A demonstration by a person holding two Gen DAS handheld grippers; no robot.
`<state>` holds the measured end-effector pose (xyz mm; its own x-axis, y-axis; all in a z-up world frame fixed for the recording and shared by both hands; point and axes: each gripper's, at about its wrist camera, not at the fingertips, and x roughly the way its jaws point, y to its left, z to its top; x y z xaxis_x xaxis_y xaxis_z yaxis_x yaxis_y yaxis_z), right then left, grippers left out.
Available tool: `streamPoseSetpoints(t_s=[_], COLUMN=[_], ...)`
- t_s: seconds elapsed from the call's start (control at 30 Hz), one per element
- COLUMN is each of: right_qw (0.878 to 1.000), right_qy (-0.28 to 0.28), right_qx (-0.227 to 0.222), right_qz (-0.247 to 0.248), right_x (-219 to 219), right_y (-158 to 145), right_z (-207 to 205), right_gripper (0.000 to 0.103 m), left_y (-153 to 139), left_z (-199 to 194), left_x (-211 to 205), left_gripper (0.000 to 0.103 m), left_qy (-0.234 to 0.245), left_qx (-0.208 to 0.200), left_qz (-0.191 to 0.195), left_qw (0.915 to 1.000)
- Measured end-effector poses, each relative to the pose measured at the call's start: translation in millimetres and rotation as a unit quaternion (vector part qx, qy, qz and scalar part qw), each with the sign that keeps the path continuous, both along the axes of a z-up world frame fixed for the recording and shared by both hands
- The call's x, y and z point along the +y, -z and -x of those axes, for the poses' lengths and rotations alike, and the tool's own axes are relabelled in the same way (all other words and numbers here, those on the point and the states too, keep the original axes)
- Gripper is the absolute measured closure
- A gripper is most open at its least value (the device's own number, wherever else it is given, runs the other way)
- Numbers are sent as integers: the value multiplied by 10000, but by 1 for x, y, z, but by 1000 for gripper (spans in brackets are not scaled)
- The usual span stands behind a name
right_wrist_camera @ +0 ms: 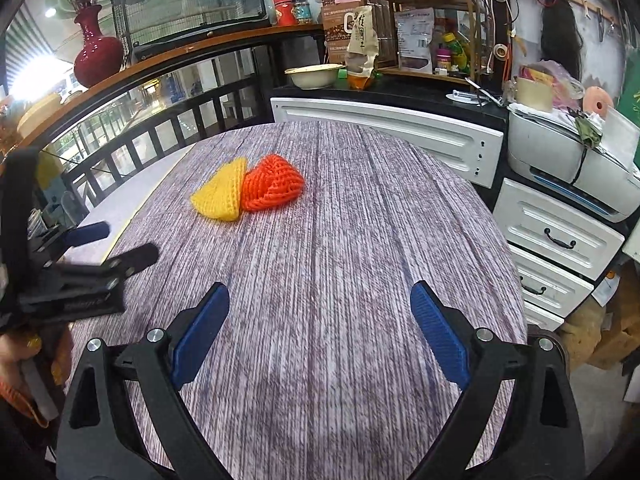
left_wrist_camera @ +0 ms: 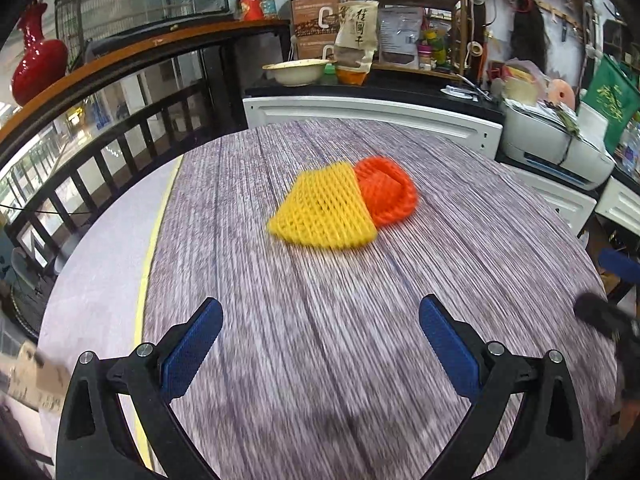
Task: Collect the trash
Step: 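Grasp the yellow foam net with the left gripper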
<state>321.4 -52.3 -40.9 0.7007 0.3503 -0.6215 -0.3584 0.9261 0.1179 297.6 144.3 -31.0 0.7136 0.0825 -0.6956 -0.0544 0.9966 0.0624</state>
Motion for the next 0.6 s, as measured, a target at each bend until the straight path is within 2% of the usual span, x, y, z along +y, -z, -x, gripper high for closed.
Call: streamPoseSetpoints(t_s=[0.13,0.23,0.3,0.4,0.5,0.57,0.6], right_qw=[9999,9998,9997,9996,9996,9996,9996], right_qy=[-9,30,65,101,55,-1,-28], right_qx=[14,82,127,153,165,183,195], right_qz=[136,191,218,234,212,197,182], right_x=[5,2,0,-1,3,9,12], right_y=[4,8,10,11,11,10,9], right_z=[-10,-18,-25,-33,-42,-50,-54], right_gripper=[12,12,12,12,12,12,12], left_y=[7,19,27,37,40,39,38], left_z=[-43,-72,-85,-96,-94,-92,-89], left_x=[2,-5,-4,4,16,24,28], left_gripper=[6,6,6,6,27,52,57], left_qy=[106,157,111,18,-55,-112,-158], left_qx=[298,498,559,735,767,698,648], left_qz=[157,-29,-85,83,296,448,506], left_qw=[9994,9986,9983,9973,9966,9965,9965])
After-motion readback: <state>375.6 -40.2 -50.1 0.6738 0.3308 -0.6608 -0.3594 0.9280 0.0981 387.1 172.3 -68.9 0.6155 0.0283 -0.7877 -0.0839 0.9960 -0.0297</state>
